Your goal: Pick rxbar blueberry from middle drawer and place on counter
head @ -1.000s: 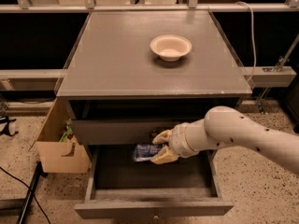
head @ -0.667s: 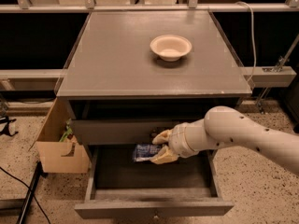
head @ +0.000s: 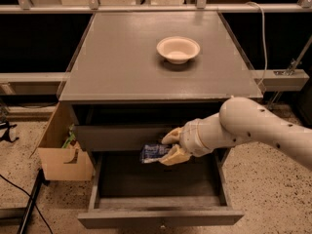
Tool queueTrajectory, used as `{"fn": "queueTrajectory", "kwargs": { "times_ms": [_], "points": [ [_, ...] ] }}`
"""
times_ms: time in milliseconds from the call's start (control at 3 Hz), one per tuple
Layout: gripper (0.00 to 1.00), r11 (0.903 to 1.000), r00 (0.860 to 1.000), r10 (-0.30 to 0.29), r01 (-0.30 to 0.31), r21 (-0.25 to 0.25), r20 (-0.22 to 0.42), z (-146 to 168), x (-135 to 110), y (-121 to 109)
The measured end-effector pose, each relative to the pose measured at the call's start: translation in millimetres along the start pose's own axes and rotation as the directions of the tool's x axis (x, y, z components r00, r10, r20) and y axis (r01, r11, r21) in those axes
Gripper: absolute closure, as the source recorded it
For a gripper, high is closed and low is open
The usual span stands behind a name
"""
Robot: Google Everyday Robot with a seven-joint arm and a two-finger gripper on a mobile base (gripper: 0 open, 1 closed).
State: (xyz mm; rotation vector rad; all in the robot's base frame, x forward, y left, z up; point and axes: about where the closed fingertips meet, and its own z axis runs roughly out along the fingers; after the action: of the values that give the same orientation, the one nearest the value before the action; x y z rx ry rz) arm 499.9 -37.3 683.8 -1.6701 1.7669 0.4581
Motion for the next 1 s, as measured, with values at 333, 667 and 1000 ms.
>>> {"fn": "queueTrajectory", "kwargs": {
  "times_ms": [333, 667, 1000],
  "points": [
    [1.00, 0.9998, 1.000, 0.011, -0.011, 0.014, -0.010, -30, -12, -10],
    [1.00, 0.9976, 1.000, 0.010, -0.009, 0.068, -0.014, -65, -29, -26],
    [1.00, 0.9976, 1.000, 0.010, -0.009, 0.068, -0.014, -65, -29, -26]
  ]
}}
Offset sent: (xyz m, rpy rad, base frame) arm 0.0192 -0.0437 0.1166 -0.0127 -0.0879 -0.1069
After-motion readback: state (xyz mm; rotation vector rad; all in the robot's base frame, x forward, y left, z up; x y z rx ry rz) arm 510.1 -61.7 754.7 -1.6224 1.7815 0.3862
